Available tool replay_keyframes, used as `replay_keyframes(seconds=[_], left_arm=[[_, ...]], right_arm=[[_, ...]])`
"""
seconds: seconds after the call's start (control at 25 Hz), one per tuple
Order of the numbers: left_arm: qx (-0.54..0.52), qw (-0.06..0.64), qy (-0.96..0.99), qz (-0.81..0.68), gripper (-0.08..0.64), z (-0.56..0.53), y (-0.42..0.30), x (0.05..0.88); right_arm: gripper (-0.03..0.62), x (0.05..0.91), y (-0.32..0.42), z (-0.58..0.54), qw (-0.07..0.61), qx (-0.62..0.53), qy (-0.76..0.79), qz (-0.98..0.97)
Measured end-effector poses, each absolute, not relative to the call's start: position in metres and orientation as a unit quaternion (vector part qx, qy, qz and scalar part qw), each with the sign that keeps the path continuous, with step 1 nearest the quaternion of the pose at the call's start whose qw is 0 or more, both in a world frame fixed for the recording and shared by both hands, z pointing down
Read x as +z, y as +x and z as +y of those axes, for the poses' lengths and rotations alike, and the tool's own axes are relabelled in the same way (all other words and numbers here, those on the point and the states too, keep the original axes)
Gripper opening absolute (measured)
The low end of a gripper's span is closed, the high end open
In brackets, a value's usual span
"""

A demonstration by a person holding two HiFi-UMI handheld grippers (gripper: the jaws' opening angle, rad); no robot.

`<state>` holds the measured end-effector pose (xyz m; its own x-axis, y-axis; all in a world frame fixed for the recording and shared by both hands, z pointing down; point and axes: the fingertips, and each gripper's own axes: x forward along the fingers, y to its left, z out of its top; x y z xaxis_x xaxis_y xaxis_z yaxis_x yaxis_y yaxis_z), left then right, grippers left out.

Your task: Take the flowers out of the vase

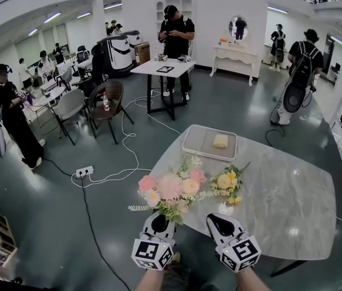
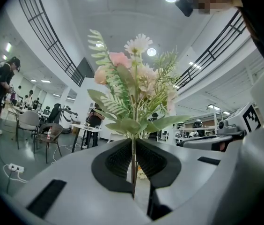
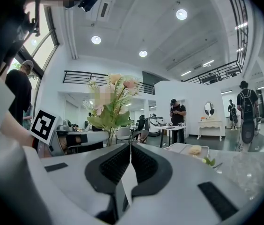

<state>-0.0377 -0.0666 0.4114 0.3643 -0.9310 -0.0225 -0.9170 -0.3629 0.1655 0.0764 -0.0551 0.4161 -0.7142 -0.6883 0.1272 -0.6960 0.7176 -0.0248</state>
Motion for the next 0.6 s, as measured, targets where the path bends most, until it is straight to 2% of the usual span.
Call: replay_keyframes(seconds=[0.6], left_arm=[[-0.051, 0.067, 0.83, -0.551, 0.035, -0.047, -0.041, 0.413]], right_arm=[[0.025, 0.419, 0.068, -0.047, 0.052, 0.036, 0.367, -0.928]])
